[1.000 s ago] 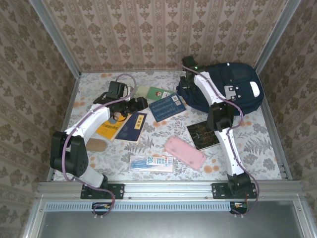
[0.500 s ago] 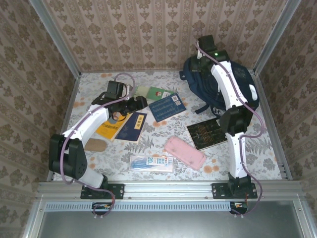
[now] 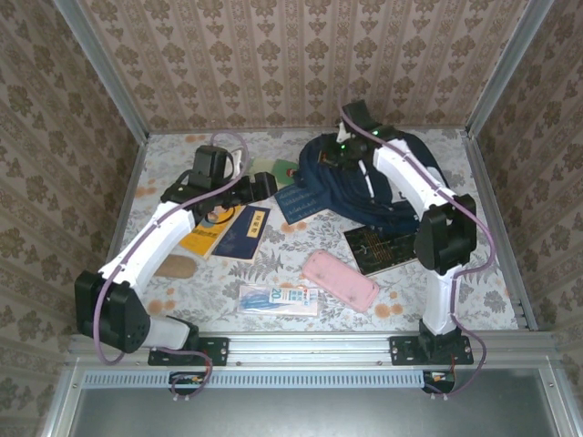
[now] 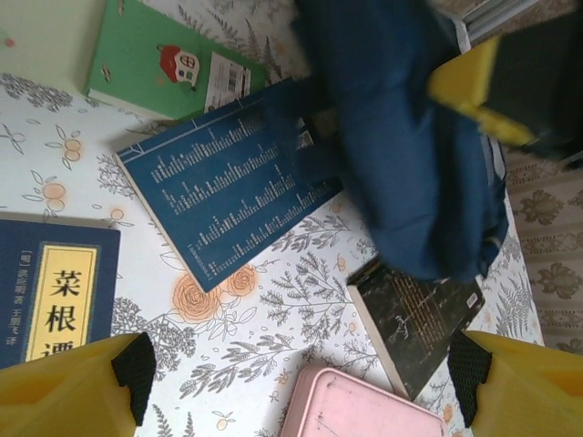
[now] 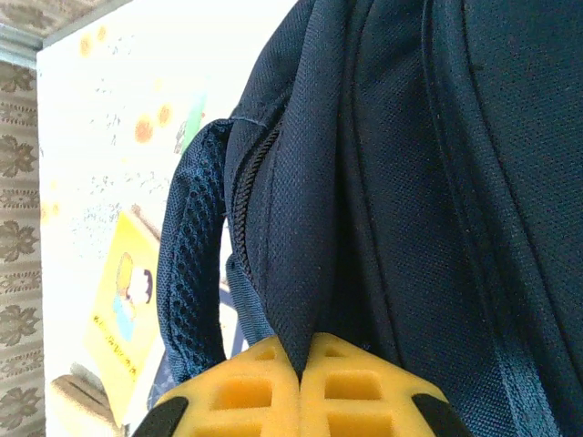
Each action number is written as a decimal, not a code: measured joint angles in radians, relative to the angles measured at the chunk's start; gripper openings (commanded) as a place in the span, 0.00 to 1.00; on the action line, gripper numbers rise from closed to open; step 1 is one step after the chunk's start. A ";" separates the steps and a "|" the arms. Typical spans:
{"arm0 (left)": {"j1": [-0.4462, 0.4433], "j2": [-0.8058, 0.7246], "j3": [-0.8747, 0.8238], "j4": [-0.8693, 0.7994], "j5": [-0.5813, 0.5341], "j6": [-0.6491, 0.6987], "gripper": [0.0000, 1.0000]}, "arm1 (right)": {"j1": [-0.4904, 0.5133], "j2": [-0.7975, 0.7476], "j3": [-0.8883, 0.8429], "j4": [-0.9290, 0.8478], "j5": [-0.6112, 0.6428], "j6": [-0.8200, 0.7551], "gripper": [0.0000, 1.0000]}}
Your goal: Pack the student bag
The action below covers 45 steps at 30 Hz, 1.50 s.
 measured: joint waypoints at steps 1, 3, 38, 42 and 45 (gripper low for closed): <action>0.000 -0.014 0.000 -0.001 -0.009 0.000 0.87 | 0.021 0.001 -0.016 0.018 0.000 0.024 0.00; -0.001 -0.044 -0.003 -0.001 -0.026 -0.003 0.87 | 0.056 0.008 -0.027 0.046 -0.004 0.066 0.02; -0.026 -0.239 -0.196 -0.069 0.007 -0.014 0.88 | -0.169 0.266 0.049 -0.084 -0.398 -0.337 0.55; -0.026 -0.239 -0.214 -0.054 0.014 -0.014 0.88 | -0.158 0.266 0.048 -0.085 -0.435 -0.358 0.42; -0.026 -0.239 -0.224 -0.049 0.015 -0.014 0.88 | -0.150 0.266 0.031 -0.082 -0.449 -0.362 0.25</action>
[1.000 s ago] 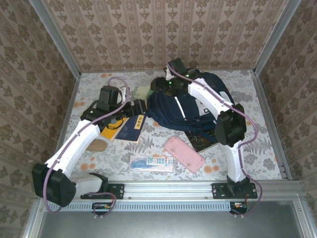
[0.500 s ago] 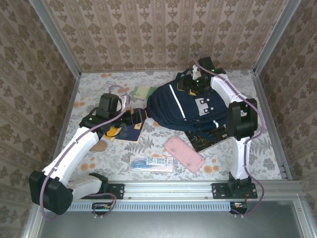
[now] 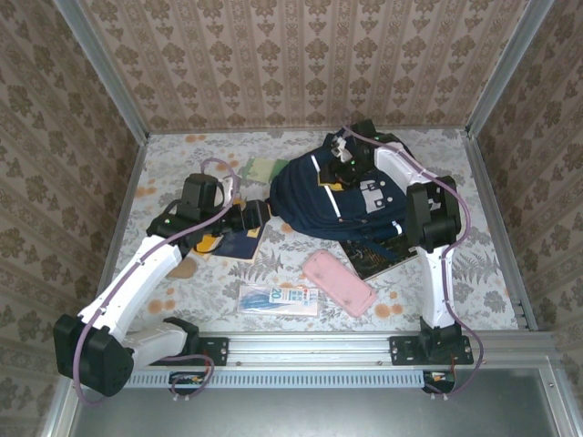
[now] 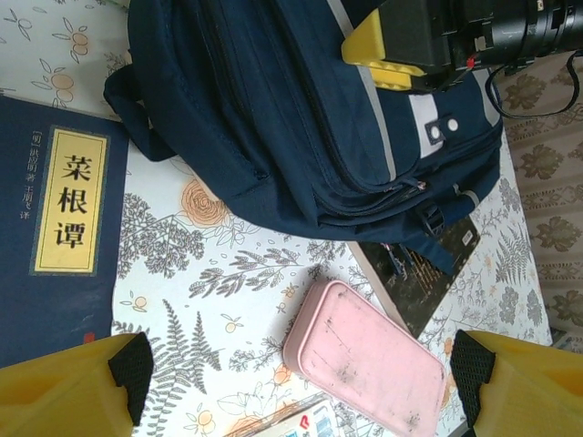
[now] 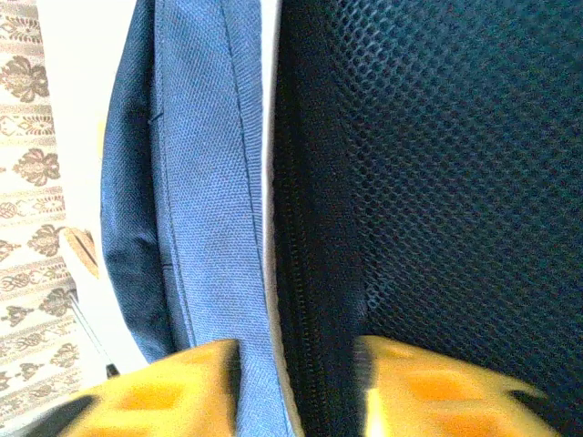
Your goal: Pack the student bag
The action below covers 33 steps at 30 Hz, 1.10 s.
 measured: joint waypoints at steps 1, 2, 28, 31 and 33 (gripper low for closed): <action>0.000 0.000 -0.001 0.003 0.000 0.000 0.89 | 0.001 0.000 -0.008 0.000 -0.005 -0.001 0.22; 0.000 0.000 -0.001 0.004 0.000 0.000 0.89 | 0.002 0.000 -0.016 0.000 -0.011 0.000 0.21; -0.204 0.097 0.038 0.089 -0.177 0.085 0.76 | 0.006 -0.199 -0.172 0.275 0.034 0.481 0.00; -0.233 0.155 0.077 0.109 -0.206 0.108 0.67 | 0.003 -0.219 -0.159 0.290 0.088 0.612 0.00; -0.254 0.192 0.094 0.125 -0.227 0.124 0.64 | 0.001 -0.223 -0.148 0.292 0.110 0.686 0.00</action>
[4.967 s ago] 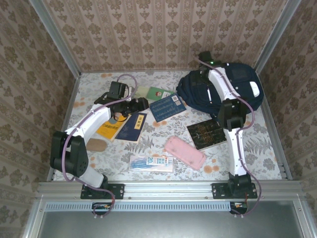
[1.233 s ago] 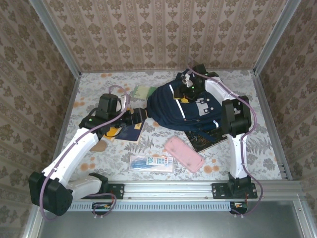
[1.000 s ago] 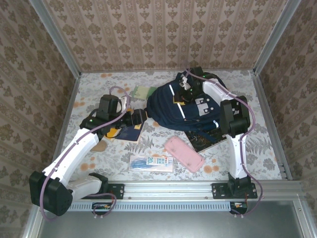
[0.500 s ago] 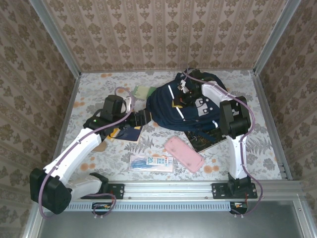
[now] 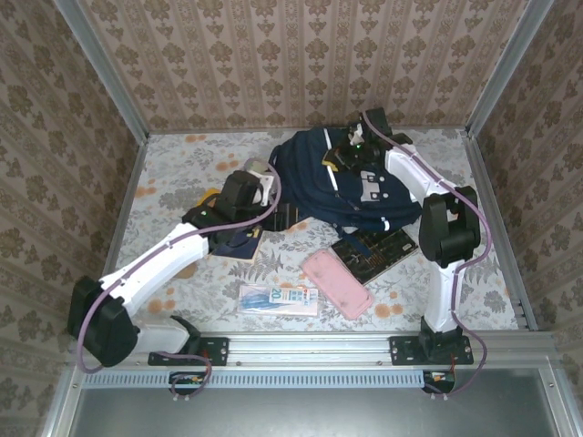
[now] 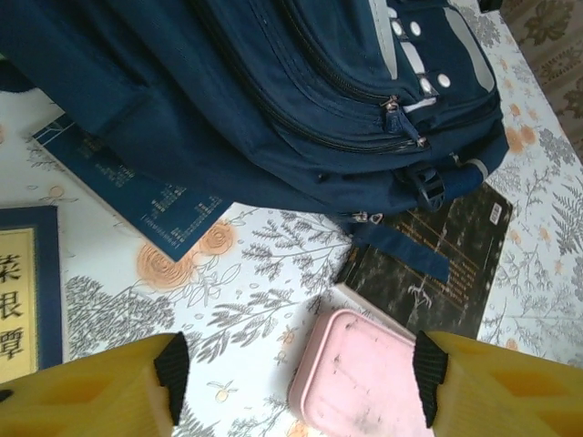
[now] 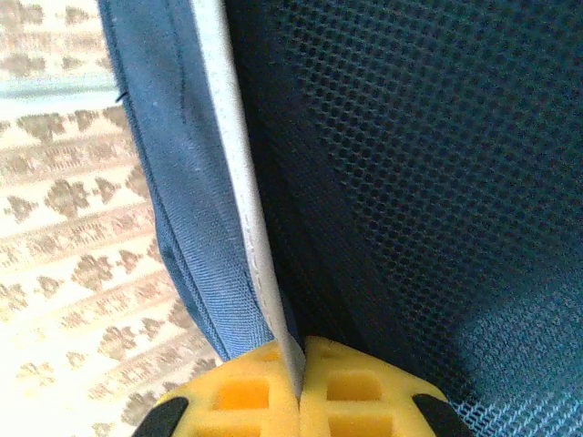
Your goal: Pack the student bag
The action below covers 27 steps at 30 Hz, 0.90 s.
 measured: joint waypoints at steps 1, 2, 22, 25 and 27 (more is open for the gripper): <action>-0.011 0.019 0.005 0.011 -0.013 0.008 0.63 | -0.001 0.000 0.006 0.000 0.009 0.032 0.00; -0.021 0.035 0.006 0.022 -0.020 0.012 0.63 | -0.002 0.000 0.013 -0.001 0.016 0.058 0.00; -0.043 0.278 -0.040 0.535 0.169 0.270 0.61 | -0.062 0.000 0.164 -0.039 -0.039 0.273 0.00; -0.007 0.290 -0.045 0.572 0.212 0.298 0.61 | -0.071 0.000 0.164 -0.040 -0.066 0.285 0.00; -0.001 0.289 -0.074 0.620 0.210 0.344 0.64 | -0.072 -0.001 0.164 -0.040 -0.077 0.290 0.00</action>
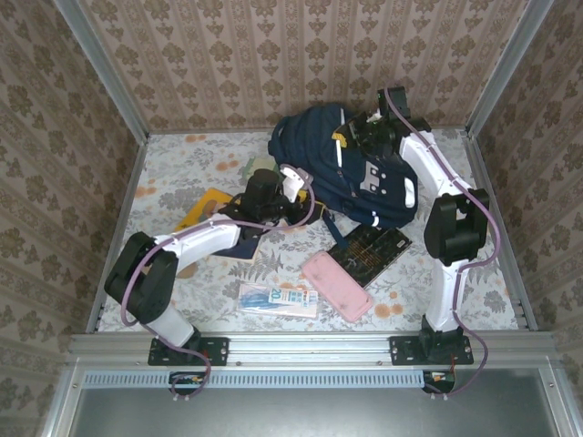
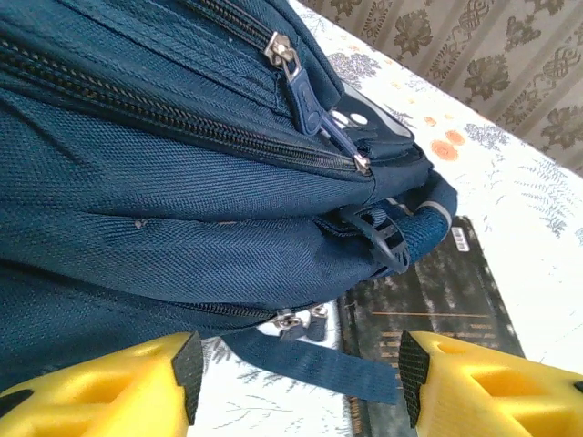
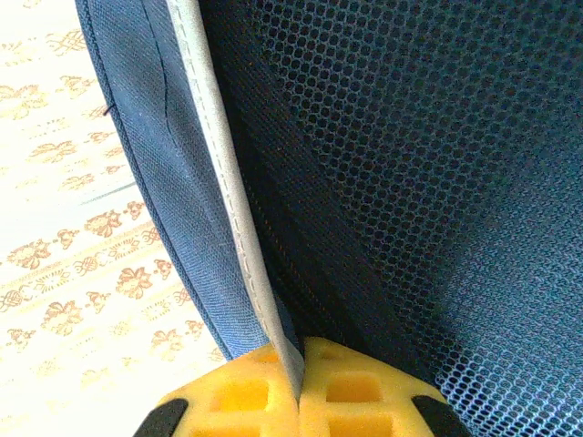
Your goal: Pack the student bag
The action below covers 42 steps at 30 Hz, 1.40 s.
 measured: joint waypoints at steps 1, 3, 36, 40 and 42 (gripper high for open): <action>-0.008 -0.001 -0.026 0.032 -0.012 0.032 0.67 | 0.000 -0.001 0.000 0.000 -0.003 0.002 0.00; -0.045 -0.006 -0.103 0.107 -0.062 0.114 0.70 | 0.000 -0.006 0.000 0.000 -0.010 0.005 0.00; -0.123 0.203 -0.312 0.774 -0.297 0.288 0.48 | -0.003 -0.141 -0.165 0.068 -0.048 0.043 0.00; -0.124 0.203 -0.312 0.776 -0.280 0.270 0.47 | -0.003 -0.145 -0.176 0.078 -0.048 0.050 0.00; -0.124 0.203 -0.312 0.776 -0.271 0.262 0.45 | -0.003 -0.146 -0.177 0.080 -0.048 0.050 0.00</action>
